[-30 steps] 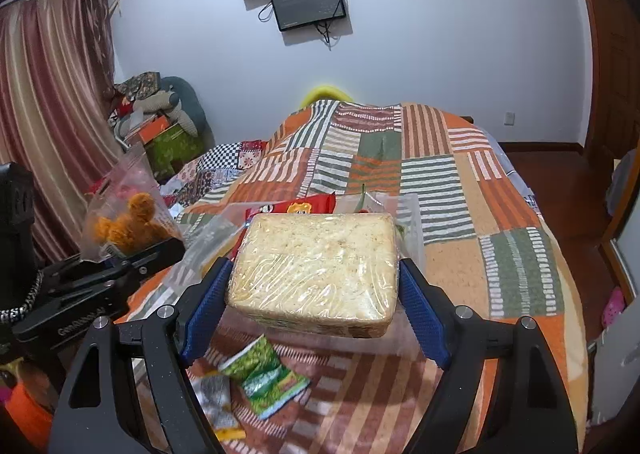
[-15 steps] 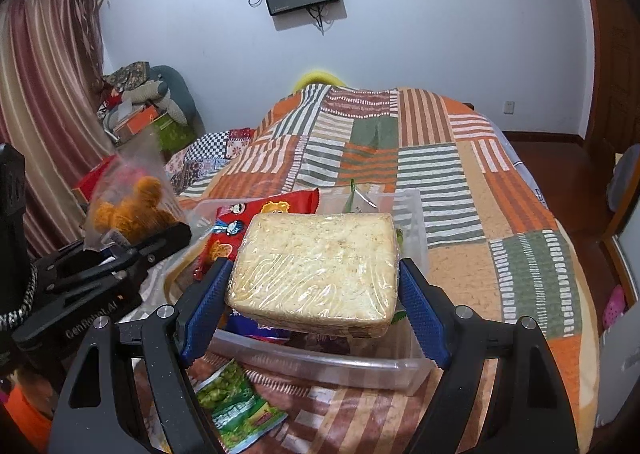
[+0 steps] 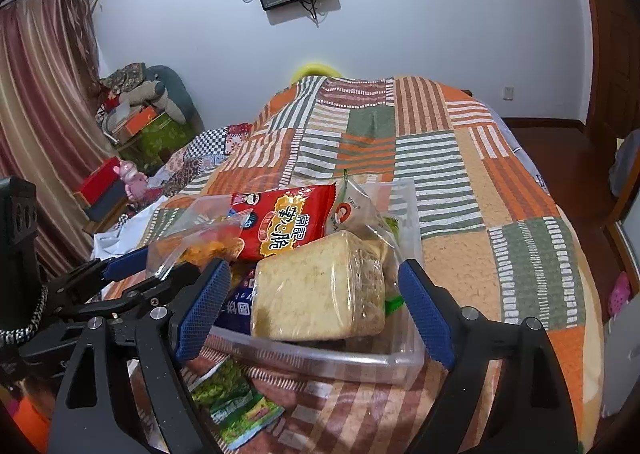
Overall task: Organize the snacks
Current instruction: 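Carry both items over the clear box and open both grippers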
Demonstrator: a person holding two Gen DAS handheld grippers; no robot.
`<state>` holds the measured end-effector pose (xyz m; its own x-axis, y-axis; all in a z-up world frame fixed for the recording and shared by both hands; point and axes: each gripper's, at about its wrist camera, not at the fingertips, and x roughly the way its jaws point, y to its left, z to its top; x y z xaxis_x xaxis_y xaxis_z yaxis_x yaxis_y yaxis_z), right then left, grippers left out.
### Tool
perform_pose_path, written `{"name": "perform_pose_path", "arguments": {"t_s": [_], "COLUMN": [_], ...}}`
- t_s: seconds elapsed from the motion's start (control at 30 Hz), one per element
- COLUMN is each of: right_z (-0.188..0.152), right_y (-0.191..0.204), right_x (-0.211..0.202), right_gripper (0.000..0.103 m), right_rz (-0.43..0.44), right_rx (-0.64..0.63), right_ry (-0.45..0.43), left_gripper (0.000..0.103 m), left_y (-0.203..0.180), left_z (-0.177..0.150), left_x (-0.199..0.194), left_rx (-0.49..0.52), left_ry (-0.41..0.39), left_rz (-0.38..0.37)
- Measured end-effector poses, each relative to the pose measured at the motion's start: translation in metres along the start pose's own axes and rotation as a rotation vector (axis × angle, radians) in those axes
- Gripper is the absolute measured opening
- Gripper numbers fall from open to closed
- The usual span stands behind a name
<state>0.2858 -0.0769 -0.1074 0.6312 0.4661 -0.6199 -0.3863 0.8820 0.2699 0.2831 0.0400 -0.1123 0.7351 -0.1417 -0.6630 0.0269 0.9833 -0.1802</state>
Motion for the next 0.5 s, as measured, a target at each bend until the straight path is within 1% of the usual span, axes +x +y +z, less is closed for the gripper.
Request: {"name": "perform_pose_path", "arguments": {"t_s": [0.17, 0.23, 0.3, 0.5], "right_z": [-0.005, -0.006, -0.009, -0.020], "right_y": [0.005, 0.004, 0.004, 0.003], "right_x": [-0.015, -0.019, -0.026, -0.045], "right_gripper": [0.084, 0.084, 0.084, 0.085], "right_rz": [0.001, -0.001, -0.003, 0.001], "right_rx": [-0.023, -0.032, -0.040, -0.049], "right_ry": [-0.009, -0.010, -0.011, -0.021], "left_gripper": [0.075, 0.081, 0.083, 0.085], "left_y": [-0.002, -0.002, -0.002, -0.005], "left_z": [-0.008, -0.012, -0.017, -0.040], "left_x": [-0.020, -0.030, -0.039, -0.051], "left_rx": [0.007, 0.005, 0.000, 0.014], "left_ry": [-0.002, -0.008, -0.009, 0.037], "left_rz": [0.000, 0.000, -0.010, 0.003]}}
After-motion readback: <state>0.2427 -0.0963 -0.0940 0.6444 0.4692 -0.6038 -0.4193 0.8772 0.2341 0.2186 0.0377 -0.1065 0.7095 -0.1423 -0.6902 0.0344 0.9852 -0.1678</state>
